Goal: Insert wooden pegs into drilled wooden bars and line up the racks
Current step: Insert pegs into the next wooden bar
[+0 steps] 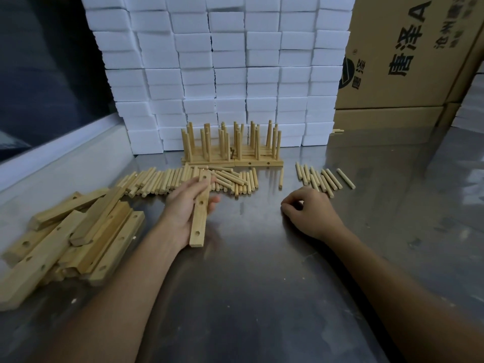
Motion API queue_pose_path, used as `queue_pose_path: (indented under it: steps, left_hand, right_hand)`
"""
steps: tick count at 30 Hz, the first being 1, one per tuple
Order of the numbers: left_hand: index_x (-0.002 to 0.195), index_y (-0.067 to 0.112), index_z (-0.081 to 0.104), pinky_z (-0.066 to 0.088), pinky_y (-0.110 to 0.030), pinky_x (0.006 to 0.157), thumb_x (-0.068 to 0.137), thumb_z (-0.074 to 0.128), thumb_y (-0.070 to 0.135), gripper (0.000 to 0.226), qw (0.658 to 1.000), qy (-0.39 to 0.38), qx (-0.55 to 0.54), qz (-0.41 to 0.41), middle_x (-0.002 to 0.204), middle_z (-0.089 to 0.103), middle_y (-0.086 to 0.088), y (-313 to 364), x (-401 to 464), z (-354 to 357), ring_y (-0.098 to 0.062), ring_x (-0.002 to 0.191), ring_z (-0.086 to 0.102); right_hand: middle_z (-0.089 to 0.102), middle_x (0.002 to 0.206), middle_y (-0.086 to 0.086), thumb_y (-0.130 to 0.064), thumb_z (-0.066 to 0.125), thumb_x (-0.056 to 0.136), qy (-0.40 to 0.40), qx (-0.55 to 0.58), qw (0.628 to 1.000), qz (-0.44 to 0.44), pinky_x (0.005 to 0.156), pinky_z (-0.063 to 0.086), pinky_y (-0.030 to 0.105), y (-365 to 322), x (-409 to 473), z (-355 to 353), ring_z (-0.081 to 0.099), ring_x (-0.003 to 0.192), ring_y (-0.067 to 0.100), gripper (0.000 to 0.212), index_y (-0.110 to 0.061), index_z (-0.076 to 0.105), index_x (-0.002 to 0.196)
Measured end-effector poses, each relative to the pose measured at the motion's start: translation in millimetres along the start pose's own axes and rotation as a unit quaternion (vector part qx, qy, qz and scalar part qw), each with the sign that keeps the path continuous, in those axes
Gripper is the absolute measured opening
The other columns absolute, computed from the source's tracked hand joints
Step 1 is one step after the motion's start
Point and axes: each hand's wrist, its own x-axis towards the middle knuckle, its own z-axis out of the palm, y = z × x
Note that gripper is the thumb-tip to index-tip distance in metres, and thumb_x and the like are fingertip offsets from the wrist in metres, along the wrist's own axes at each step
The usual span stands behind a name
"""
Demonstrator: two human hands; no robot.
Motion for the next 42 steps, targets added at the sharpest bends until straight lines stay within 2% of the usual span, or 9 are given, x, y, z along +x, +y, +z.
queue_pose_path:
  steps: [8, 13, 16, 19, 23, 27, 31, 36, 42]
  left_hand:
    - [0.116, 0.009, 0.068, 0.050, -0.018, 0.046, 0.095, 0.061, 0.024, 0.027, 0.998, 0.049, 0.019, 0.024, 0.103, 0.076, -0.005, -6.4, -6.5, -3.8, -0.010, 0.056, 0.064]
    - [0.113, 0.003, 0.065, 0.049, -0.020, 0.045, 0.095, 0.060, 0.015, 0.023, 0.999, 0.039, 0.002, 0.028, 0.094, 0.076, -0.014, -7.0, -6.3, -1.7, -0.015, 0.054, 0.063]
    - [0.111, 0.002, 0.064, 0.052, -0.022, 0.047, 0.096, 0.055, 0.008, 0.019, 0.999, 0.030, -0.002, 0.035, 0.089, 0.075, -0.014, -9.1, -4.4, -0.2, -0.017, 0.055, 0.066]
    - [0.108, 0.009, 0.064, 0.052, -0.025, 0.043, 0.099, 0.055, 0.014, 0.014, 0.998, 0.028, 0.000, 0.053, 0.090, 0.076, -0.012, -10.8, -1.6, 1.6, -0.021, 0.053, 0.067]
    - [0.107, 0.020, 0.062, 0.040, -0.022, 0.034, 0.100, 0.054, 0.027, 0.012, 0.997, 0.024, 0.044, 0.063, 0.083, 0.076, -0.009, -11.2, 2.9, 1.2, -0.020, 0.045, 0.061]
    - [0.106, 0.018, 0.064, 0.034, -0.022, 0.032, 0.099, 0.056, 0.024, 0.011, 0.998, 0.015, 0.027, 0.052, 0.075, 0.072, -0.011, -12.7, 6.1, -1.8, -0.019, 0.042, 0.054]
    - [0.109, 0.015, 0.062, 0.034, -0.022, 0.033, 0.099, 0.053, 0.015, 0.014, 0.998, -0.016, 0.010, 0.053, 0.071, 0.066, -0.014, -14.0, 8.3, -3.9, -0.021, 0.043, 0.053]
    - [0.107, 0.008, 0.062, 0.033, -0.022, 0.033, 0.098, 0.051, 0.010, 0.014, 0.998, -0.018, 0.001, 0.063, 0.066, 0.062, -0.014, -15.1, 8.7, -3.3, -0.022, 0.041, 0.050]
    - [0.106, 0.007, 0.062, 0.033, -0.022, 0.033, 0.098, 0.051, 0.009, 0.014, 0.998, -0.015, -0.008, 0.068, 0.062, 0.061, -0.012, -16.8, 8.7, -2.5, -0.021, 0.041, 0.051]
  right_hand:
    - [0.064, 0.103, -0.004, -0.021, 0.062, 0.096, -0.012, 0.000, 1.000, 0.009, 0.070, 0.036, 0.011, 0.9, -1.0, -0.7, 0.055, 0.087, 0.005, 0.014, -0.019, 0.074, 0.102]
    - [0.064, 0.105, -0.004, -0.023, 0.062, 0.096, -0.018, 0.005, 1.000, 0.019, 0.070, 0.036, 0.011, 1.6, 0.3, -0.7, 0.054, 0.087, 0.004, 0.014, -0.021, 0.073, 0.103]
    - [0.064, 0.107, -0.003, -0.022, 0.062, 0.096, -0.015, -0.004, 1.000, 0.018, 0.078, 0.044, 0.019, -0.9, -0.9, -1.2, 0.057, 0.092, 0.009, 0.014, -0.020, 0.074, 0.103]
    - [0.063, 0.109, -0.001, -0.023, 0.060, 0.096, -0.016, -0.053, 0.998, 0.006, 0.082, 0.047, 0.025, -6.4, -0.7, 0.1, 0.056, 0.093, 0.012, 0.017, -0.019, 0.073, 0.107]
    - [0.063, 0.110, -0.001, -0.026, 0.059, 0.096, -0.017, -0.116, 0.993, 0.003, 0.081, 0.050, 0.028, -19.9, 4.2, 4.1, 0.058, 0.092, 0.014, 0.020, -0.019, 0.071, 0.110]
    - [0.069, 0.106, -0.003, -0.027, 0.061, 0.096, -0.040, -0.070, 0.996, 0.029, 0.080, 0.055, 0.028, -31.5, 21.7, 10.8, 0.063, 0.084, 0.009, 0.019, -0.019, 0.070, 0.110]
    - [0.069, 0.099, -0.007, -0.029, 0.062, 0.095, 0.013, -0.013, 1.000, -0.009, 0.079, 0.054, 0.027, -51.5, 40.2, 30.7, 0.060, 0.085, 0.005, 0.017, -0.020, 0.071, 0.106]
    - [0.067, 0.094, -0.003, -0.039, 0.069, 0.088, 0.044, -0.039, 0.997, -0.041, 0.079, 0.058, 0.037, -80.4, 62.2, 62.5, 0.062, 0.085, 0.013, 0.023, -0.020, 0.071, 0.101]
    - [0.069, 0.089, 0.000, -0.039, 0.072, 0.086, 0.012, -0.100, 0.994, 0.029, 0.079, 0.059, 0.039, -83.4, 82.9, 81.6, 0.065, 0.084, 0.019, 0.020, -0.020, 0.069, 0.094]
